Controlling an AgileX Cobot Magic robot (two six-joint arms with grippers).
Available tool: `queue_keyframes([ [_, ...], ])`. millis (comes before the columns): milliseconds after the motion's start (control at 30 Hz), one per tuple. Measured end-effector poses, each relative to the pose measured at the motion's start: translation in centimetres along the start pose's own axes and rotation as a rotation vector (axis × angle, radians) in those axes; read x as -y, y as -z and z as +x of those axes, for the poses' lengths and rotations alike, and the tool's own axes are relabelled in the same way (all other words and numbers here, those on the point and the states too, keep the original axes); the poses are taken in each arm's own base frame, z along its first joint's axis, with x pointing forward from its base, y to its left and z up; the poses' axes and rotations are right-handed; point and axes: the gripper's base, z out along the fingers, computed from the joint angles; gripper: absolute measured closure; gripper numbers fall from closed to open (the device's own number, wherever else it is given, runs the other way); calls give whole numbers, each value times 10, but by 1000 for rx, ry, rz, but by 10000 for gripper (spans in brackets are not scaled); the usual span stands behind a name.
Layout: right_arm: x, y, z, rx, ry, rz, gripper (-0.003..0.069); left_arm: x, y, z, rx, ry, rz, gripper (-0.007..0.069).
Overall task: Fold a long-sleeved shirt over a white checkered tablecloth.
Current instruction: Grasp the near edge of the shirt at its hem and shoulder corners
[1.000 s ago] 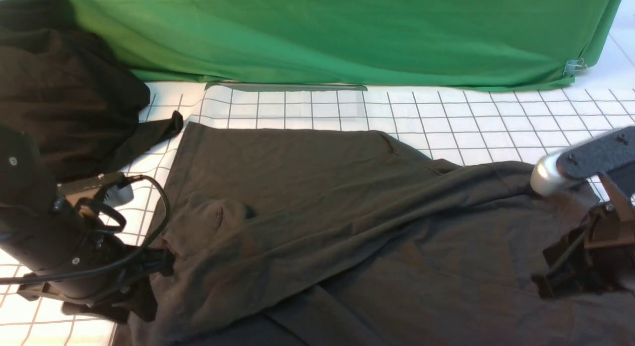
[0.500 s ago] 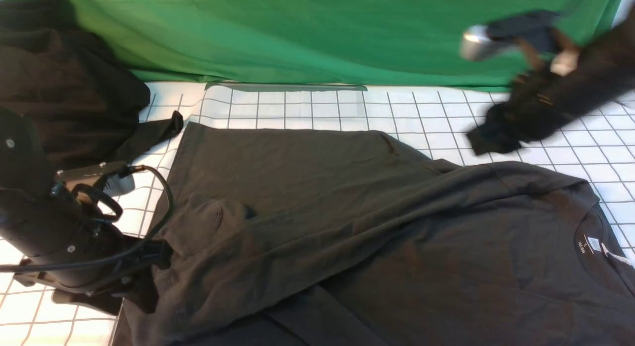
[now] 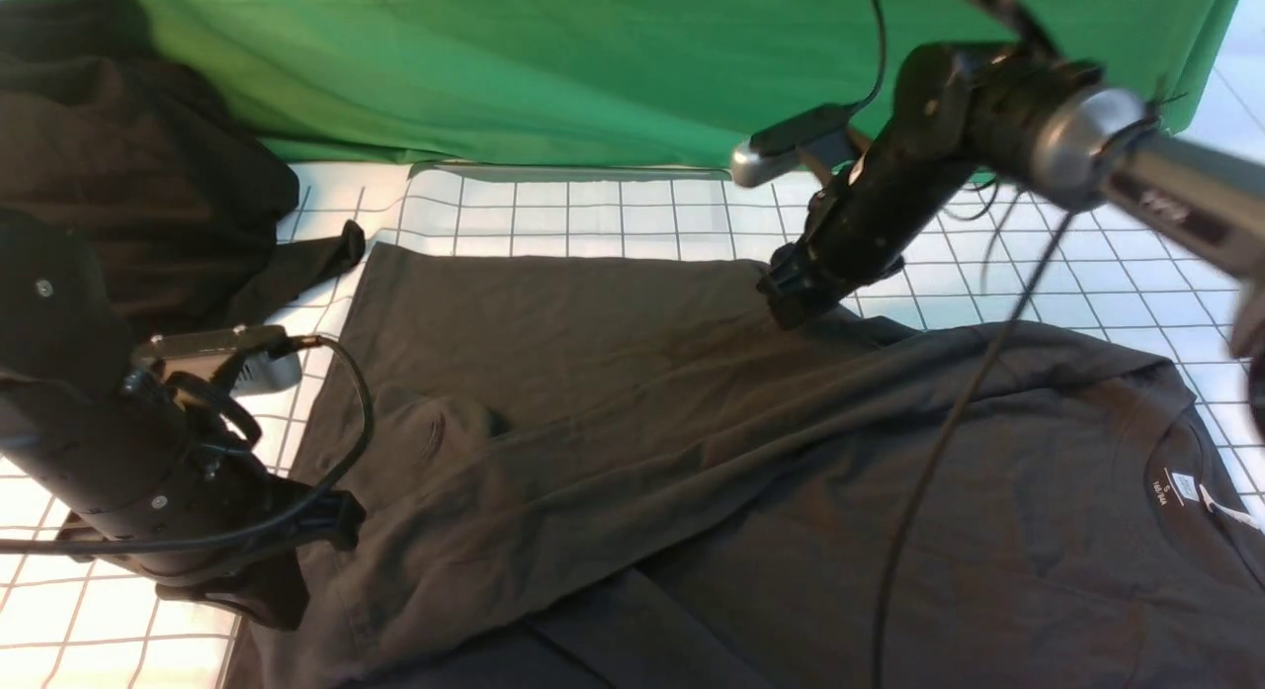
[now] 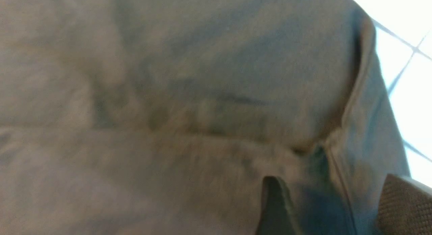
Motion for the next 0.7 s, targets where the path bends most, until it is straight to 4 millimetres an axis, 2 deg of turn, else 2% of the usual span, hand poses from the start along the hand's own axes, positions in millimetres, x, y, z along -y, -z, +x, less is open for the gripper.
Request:
queue_keyframes([
  [100,4,-12,-1,-8,13,27,270,-1,0,0,0,-7,-8,627],
  [200,7,-17,1,-18,23,47,312,-1,0,0,0,-10,-13,627],
  [267,7,-19,1,-18,20,51,418,-1,0,0,2,-10,-13,627],
  [300,7,-19,1,-18,19,51,438,-1,0,0,3,-10,-13,627],
  [367,10,-19,2,-22,7,51,561,-1,0,-1,11,-10,-13,627],
  [400,10,-19,2,-23,6,50,561,-1,0,-1,12,-10,-13,627],
  [433,13,-18,2,-23,-1,51,608,-1,0,-1,15,-11,-14,627],
  [600,19,-12,-1,-13,-8,61,632,-1,0,-1,16,-11,-14,627],
  [700,23,1,-11,27,-6,74,632,-1,0,-1,16,-12,-14,627],
])
